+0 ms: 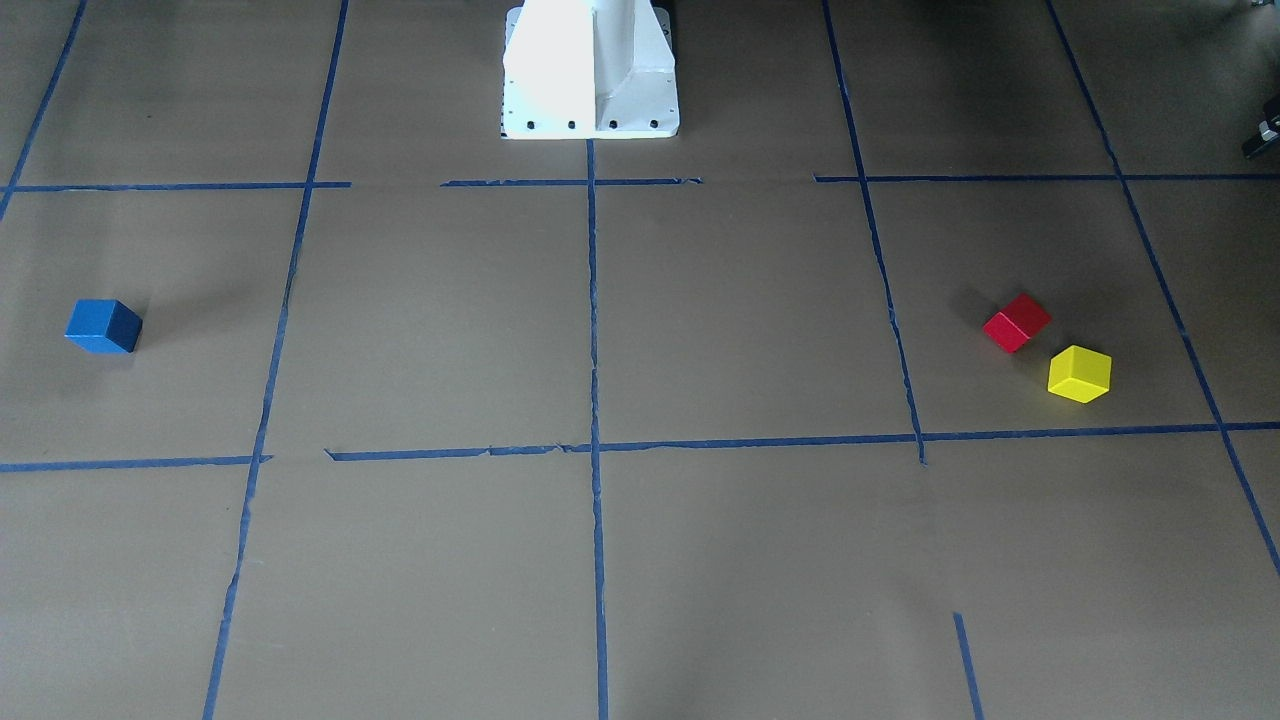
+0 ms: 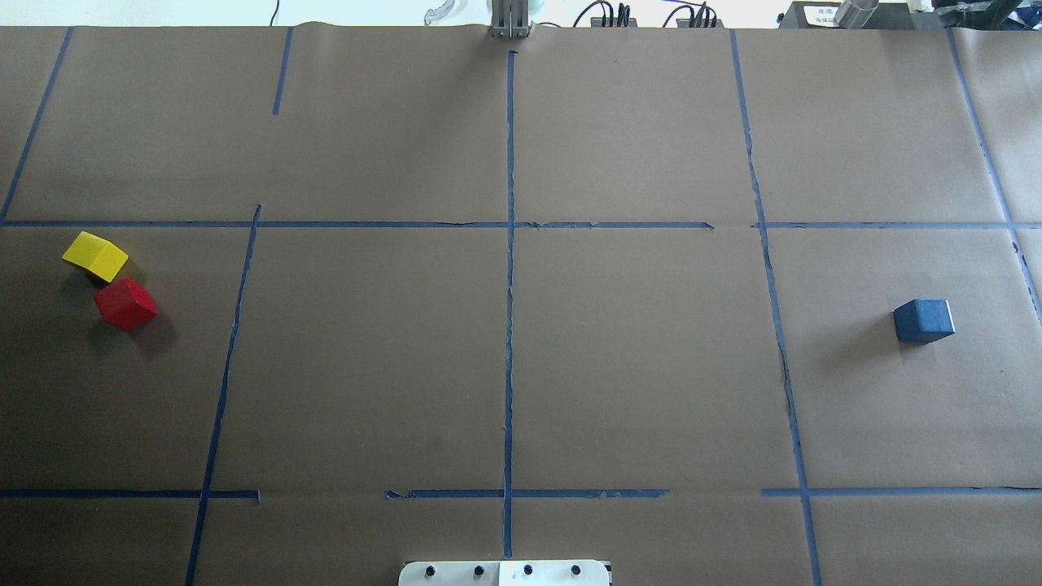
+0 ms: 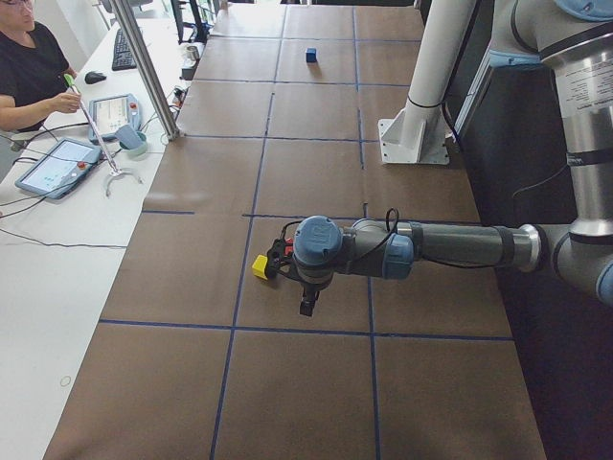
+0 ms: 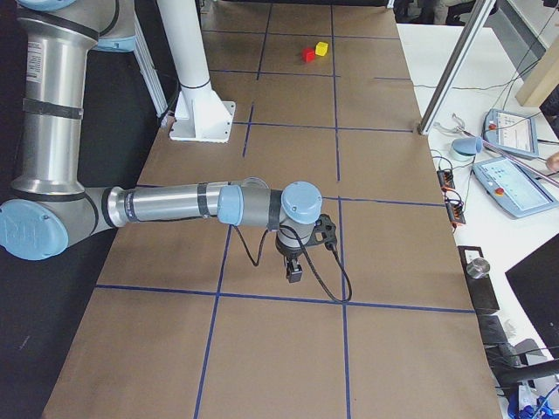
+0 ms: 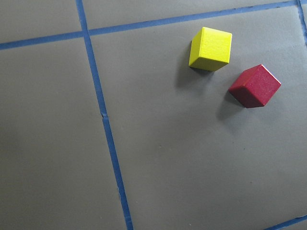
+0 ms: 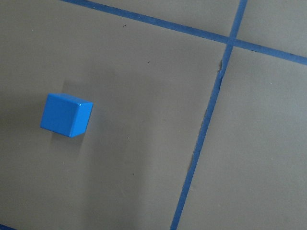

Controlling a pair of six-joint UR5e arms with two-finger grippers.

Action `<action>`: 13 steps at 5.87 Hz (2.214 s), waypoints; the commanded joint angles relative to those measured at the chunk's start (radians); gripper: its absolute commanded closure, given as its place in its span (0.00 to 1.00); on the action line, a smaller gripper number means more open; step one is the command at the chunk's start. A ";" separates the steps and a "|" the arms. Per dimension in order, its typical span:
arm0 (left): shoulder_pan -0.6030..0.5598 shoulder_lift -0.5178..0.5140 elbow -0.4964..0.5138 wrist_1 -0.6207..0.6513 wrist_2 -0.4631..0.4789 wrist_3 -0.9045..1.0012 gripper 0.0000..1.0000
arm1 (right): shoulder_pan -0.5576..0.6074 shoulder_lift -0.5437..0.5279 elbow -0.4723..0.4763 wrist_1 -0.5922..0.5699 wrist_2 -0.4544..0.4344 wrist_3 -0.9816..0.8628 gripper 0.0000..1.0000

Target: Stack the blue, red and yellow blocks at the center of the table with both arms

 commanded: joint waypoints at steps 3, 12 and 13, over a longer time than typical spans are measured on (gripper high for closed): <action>0.018 -0.027 -0.005 -0.044 0.003 -0.090 0.00 | -0.233 -0.004 -0.009 0.322 -0.083 0.434 0.01; 0.018 -0.027 -0.027 -0.044 0.006 -0.093 0.00 | -0.529 0.022 -0.167 0.726 -0.220 0.996 0.08; 0.018 -0.027 -0.031 -0.044 0.006 -0.093 0.00 | -0.530 0.024 -0.182 0.726 -0.219 0.996 0.08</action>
